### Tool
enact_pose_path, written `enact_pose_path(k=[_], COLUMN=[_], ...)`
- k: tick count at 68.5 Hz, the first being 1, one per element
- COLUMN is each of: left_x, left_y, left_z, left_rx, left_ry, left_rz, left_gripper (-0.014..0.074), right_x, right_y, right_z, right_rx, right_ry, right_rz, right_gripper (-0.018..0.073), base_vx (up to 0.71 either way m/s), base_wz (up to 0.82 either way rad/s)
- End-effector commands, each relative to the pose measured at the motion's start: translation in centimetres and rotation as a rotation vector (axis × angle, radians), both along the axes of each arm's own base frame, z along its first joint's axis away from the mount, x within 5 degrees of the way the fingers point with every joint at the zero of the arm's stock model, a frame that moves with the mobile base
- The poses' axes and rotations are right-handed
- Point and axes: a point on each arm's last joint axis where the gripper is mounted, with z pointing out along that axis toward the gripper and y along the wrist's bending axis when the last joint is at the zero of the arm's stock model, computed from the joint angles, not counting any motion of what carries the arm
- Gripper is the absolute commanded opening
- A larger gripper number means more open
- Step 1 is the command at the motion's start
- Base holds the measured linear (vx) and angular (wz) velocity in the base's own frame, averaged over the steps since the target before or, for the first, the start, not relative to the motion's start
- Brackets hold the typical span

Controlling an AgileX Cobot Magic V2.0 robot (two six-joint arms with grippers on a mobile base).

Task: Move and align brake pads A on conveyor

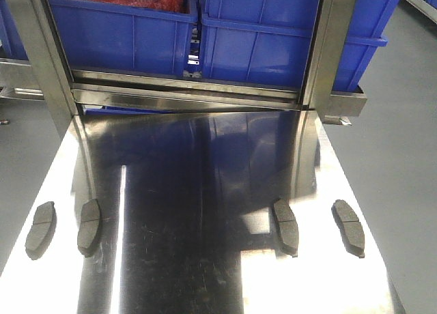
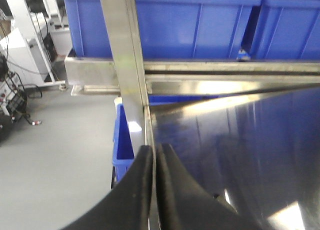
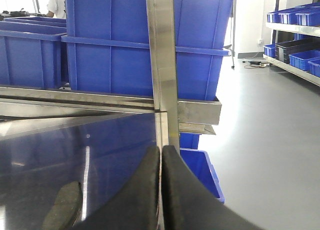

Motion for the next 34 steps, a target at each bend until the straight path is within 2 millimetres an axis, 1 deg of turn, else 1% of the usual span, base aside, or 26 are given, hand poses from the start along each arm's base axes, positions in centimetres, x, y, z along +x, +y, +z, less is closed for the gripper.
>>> enact_pose_path(k=[1,9,13,15,20,26,27,34], left_x=[0.49,0.57,0.58,0.58,0.57,0.57,0.57,0.57], left_y=[0.04,0.04,0.04,0.04,0.04,0.01,0.01,0.0], left_z=[1.58,1.54,1.56,1.56,1.53,1.53,1.53,1.52], left_rx=[0.002,0.002,0.002,0.002,0.002,-0.007,-0.009,-0.013], left_ry=[-0.085,-0.082,-0.084,-0.084,-0.081,-0.081,-0.081,-0.08], left_rz=[0.001,0.001,0.001,0.001,0.001,0.001,0.001,0.001], left_gripper=[-0.0006,0.0003,0.0031,0.0062,0.0185,0.0391,0.0443,0.0669], right_x=[-0.07,-0.07,-0.07,-0.07,-0.07,-0.07,-0.07,-0.07], right_y=[-0.04,-0.04,-0.04,-0.04,-0.04,-0.04,-0.04,-0.04], right_z=[0.13,0.13,0.13,0.13,0.13,0.13,0.13,0.13], right_rx=[-0.012,-0.012,-0.012,-0.012,-0.012,-0.012,-0.012,-0.012], right_ry=[-0.073,-0.073,-0.073,-0.073,-0.073,-0.073,-0.073,-0.073], right_rz=[-0.005,-0.005,-0.005,-0.005,-0.005,-0.005,-0.005,-0.005], right_gripper=[-0.0003,-0.0003,-0.0003,-0.0003,-0.0003,-0.0003,-0.0003,-0.0003], base_vx=[0.0,0.0,0.0,0.0,0.0,0.0,0.0,0.0], base_wz=[0.0,0.0,0.0,0.0,0.0,0.0,0.0,0.0])
